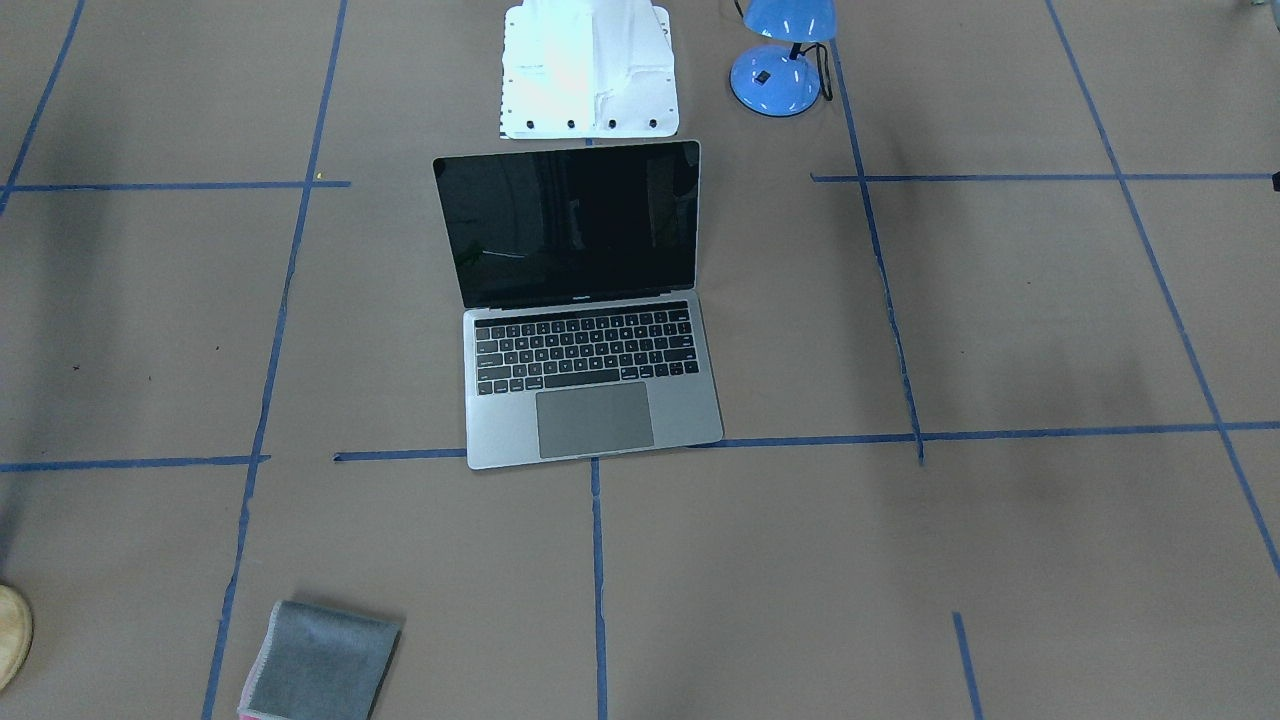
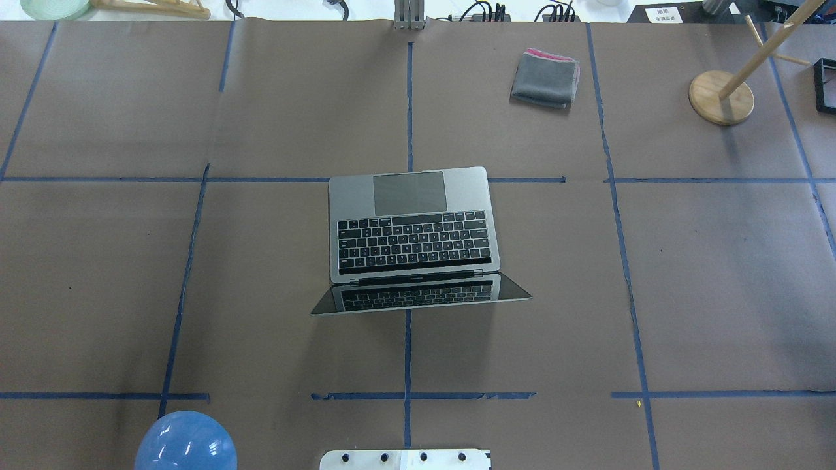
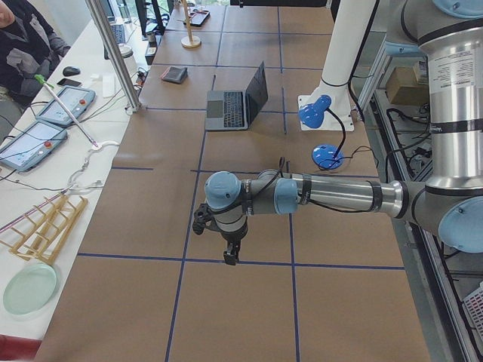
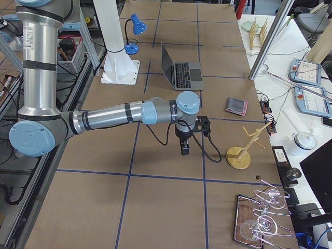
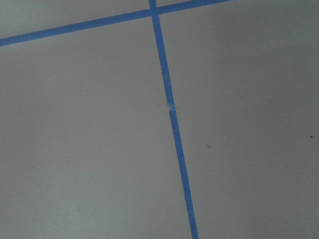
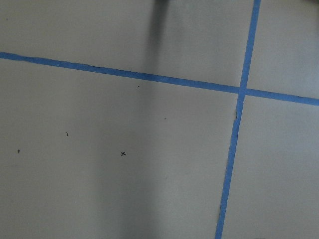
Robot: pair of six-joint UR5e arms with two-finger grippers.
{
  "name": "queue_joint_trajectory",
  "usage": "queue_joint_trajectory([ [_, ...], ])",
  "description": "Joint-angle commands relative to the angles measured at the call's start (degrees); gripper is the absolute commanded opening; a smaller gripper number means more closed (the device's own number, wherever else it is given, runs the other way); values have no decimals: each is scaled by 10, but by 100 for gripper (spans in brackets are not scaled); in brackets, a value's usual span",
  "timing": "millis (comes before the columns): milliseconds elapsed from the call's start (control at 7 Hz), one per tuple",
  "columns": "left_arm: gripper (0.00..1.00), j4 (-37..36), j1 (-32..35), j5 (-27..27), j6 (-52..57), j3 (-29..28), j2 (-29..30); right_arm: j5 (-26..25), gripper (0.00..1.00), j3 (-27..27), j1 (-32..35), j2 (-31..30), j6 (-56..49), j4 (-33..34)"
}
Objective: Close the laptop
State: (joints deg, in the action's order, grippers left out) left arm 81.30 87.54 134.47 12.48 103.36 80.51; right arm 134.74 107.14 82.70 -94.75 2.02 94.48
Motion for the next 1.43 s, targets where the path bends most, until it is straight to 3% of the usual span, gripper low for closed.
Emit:
queue_joint_trajectory([
  [0, 100, 2, 0, -9, 2, 4, 1, 0, 100, 0, 0, 0, 0, 0],
  [429, 100, 2, -1, -19, 0, 7, 4, 0, 100, 19, -1, 2, -3, -1],
  [714, 100, 45, -4, -26, -4, 4, 69, 3, 100, 44, -26, 19, 1, 0],
  [1000, 100, 68, -14, -21, -6, -14, 118, 37, 99, 56, -62, 29, 64, -23],
  [1286, 100, 107, -56, 7, -125, 1, 114, 40, 99, 55, -113, 12, 257, -202],
])
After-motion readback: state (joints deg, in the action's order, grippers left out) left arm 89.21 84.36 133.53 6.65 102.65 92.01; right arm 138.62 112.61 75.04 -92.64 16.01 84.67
